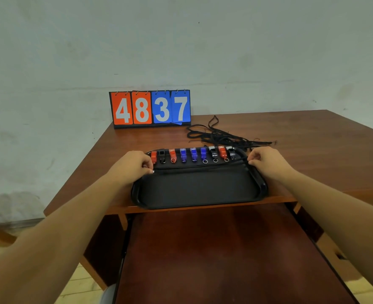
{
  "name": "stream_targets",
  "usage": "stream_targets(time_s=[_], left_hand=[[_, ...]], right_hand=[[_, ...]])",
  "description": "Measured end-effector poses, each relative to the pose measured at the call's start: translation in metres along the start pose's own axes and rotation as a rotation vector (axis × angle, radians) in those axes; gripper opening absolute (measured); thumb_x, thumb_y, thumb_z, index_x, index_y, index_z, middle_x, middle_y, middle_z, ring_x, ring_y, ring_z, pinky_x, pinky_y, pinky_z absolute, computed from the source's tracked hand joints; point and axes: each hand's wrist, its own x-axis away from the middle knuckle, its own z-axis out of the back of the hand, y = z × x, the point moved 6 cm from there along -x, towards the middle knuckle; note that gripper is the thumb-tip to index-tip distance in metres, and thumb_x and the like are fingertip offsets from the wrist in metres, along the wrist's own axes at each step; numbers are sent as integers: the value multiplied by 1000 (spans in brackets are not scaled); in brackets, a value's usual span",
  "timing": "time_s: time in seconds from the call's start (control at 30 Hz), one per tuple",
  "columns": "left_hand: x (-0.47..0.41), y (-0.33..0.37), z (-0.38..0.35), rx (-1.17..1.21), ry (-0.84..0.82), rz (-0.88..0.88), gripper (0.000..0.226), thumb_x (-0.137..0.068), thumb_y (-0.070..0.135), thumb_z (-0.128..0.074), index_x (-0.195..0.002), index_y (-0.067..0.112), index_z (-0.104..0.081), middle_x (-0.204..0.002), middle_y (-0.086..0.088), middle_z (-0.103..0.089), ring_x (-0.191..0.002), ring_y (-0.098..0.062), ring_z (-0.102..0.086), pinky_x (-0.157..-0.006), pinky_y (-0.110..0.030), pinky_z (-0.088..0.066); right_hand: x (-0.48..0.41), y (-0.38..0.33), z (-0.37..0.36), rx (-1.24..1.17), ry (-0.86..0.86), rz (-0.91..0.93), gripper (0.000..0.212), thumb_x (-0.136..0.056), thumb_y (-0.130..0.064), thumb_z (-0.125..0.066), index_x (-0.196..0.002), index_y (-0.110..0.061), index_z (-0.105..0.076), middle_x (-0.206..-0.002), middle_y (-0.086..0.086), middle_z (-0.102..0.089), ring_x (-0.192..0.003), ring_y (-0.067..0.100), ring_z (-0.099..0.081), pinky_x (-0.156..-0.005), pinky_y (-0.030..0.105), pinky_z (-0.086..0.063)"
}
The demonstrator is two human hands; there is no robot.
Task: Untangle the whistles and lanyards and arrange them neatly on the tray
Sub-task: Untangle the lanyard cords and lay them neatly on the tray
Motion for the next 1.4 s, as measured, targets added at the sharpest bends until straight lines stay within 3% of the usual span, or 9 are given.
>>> stream_targets(time_s=[0.2, 0.53, 0.73, 0.9, 1.03, 1.13, 1.27, 1.33, 1.4], left_hand=[[-4, 1, -2, -170, 39, 22, 7, -87, 38, -70, -91, 32, -70, -101, 8, -53, -103, -15, -51, -97, -41, -47], [-35, 40, 19, 108, 144, -41, 9, -90, 31, -65, -85, 23, -66, -96, 6, -55, -87, -8, -55, -76, -24, -43], [-84, 125, 4, 182, 57, -184, 10, -90, 30, -64, -91, 21, -67, -92, 9, -61, -85, -3, -56, -78, -24, -47], [-123, 184, -12, 167, 4, -271, 12, -90, 27, -63, -94, 17, -69, -91, 7, -62, -88, -10, -59, -80, -26, -48], [-147, 214, -23, 151, -17, -310, 16, -91, 25, -61, -99, 15, -70, -95, 4, -64, -90, -12, -60, -79, -25, -47], [-158, 225, -34, 136, -50, -328, 18, -93, 27, -60, -103, 15, -70, -97, 5, -64, -93, -13, -60, -77, -23, -46], [-178, 228, -39, 102, 2, -261, 54, -90, 41, -64, -138, 20, -54, -138, -8, -50, -127, -25, -46, -106, -40, -40], [-182, 231, -36, 123, 44, -247, 76, -86, 48, -65, -151, 22, -35, -153, -9, -33, -140, -29, -30, -114, -46, -30], [-182, 241, -30, 272, 46, -303, 76, -87, 45, -67, -152, 23, -33, -156, -7, -31, -143, -25, -28, -113, -28, -25]], right_hand=[[-3, 1, -3, -32, 1, -17, 8, -95, -14, -63, -96, -18, -70, -99, -3, -63, -95, 13, -56, -84, 27, -43], [-24, 11, 32, -75, 90, -43, 10, -96, -17, -60, -97, -15, -70, -99, 1, -67, -92, 16, -59, -77, 28, -42], [-49, 33, 29, -15, 55, -112, 15, -94, -12, -60, -108, -11, -67, -105, 4, -63, -92, 18, -56, -78, 28, -43], [-78, 49, 7, 72, -44, -118, 35, -90, -29, -66, -123, -18, -63, -116, 12, -59, -92, 28, -61, -82, 39, -56], [-93, 61, -7, 168, -96, -126, 19, -97, -22, -57, -112, -14, -66, -106, 10, -63, -90, 27, -61, -82, 41, -56], [-97, 67, -5, 75, -9, -137, 11, -99, -19, -56, -97, -13, -64, -96, 6, -66, -83, 22, -61, -76, 37, -54], [-98, 58, 23, -277, 224, -126, 9, -101, -20, -51, -101, -15, -58, -93, -2, -64, -80, 11, -60, -67, 25, -44], [-100, 43, 33, -560, 171, -99, 11, -102, -20, -50, -101, -14, -58, -89, 0, -72, -80, 12, -68, -71, 28, -52], [-101, 24, 38, -814, 28, -36, 11, -102, -17, -50, -97, -13, -59, -82, 6, -74, -77, 18, -71, -74, 35, -56]])
